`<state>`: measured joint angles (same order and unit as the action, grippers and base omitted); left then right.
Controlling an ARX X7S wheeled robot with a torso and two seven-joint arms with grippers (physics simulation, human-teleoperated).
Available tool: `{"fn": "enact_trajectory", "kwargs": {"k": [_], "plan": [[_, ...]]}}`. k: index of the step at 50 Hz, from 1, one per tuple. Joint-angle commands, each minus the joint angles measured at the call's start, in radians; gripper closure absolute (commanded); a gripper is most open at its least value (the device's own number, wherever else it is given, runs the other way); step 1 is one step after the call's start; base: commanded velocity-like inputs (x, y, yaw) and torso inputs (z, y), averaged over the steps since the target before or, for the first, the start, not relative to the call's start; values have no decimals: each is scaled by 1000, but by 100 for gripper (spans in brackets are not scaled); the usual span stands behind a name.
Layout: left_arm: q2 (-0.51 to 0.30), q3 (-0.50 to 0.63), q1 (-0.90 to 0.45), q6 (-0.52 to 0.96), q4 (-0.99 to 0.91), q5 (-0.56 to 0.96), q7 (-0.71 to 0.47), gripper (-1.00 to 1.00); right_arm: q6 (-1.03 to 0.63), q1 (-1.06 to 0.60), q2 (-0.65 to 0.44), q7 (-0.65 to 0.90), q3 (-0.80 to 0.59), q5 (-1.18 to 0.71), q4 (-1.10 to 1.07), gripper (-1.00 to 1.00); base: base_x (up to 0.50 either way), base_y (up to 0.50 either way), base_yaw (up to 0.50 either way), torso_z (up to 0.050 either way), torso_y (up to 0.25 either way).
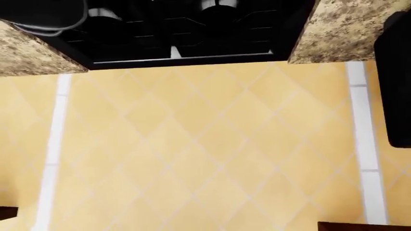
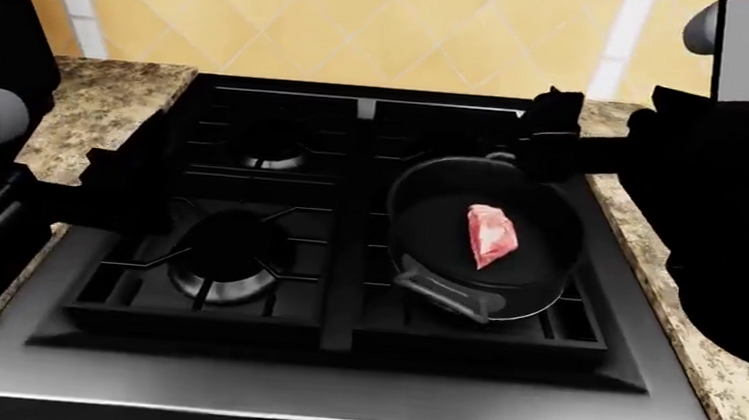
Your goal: Frozen meat rests on a plate on the counter. Retrieve the meat and place it in a pot on a burner. Then turn the burner on.
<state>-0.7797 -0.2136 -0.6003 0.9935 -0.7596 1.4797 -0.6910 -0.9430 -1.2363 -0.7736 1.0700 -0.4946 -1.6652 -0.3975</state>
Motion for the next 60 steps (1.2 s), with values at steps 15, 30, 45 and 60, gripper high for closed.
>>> {"fn": "enact_trajectory", "kwargs": {"k": [15,30,45,60], "plan": [[-5,5,9,-10,-10,3,-3,-100,19,13,-17,12,8,9,-48,-100,-500,108,0,0,0],[2,-4,27,-30,-24,8,4,-100,26,12,-23,0,11,29,-61,-100,-70,8,0,0,0],[34,-92,143,-93,-92,-26,63,-100,48,27,-26,-2,21,38,-86,-100,-137,0,0,0,0],[138,-131,339,-152,-196,-200,185,-100,106,94,-33,-46,36,150,-173,-100,0,0,0,-2,0]]}}
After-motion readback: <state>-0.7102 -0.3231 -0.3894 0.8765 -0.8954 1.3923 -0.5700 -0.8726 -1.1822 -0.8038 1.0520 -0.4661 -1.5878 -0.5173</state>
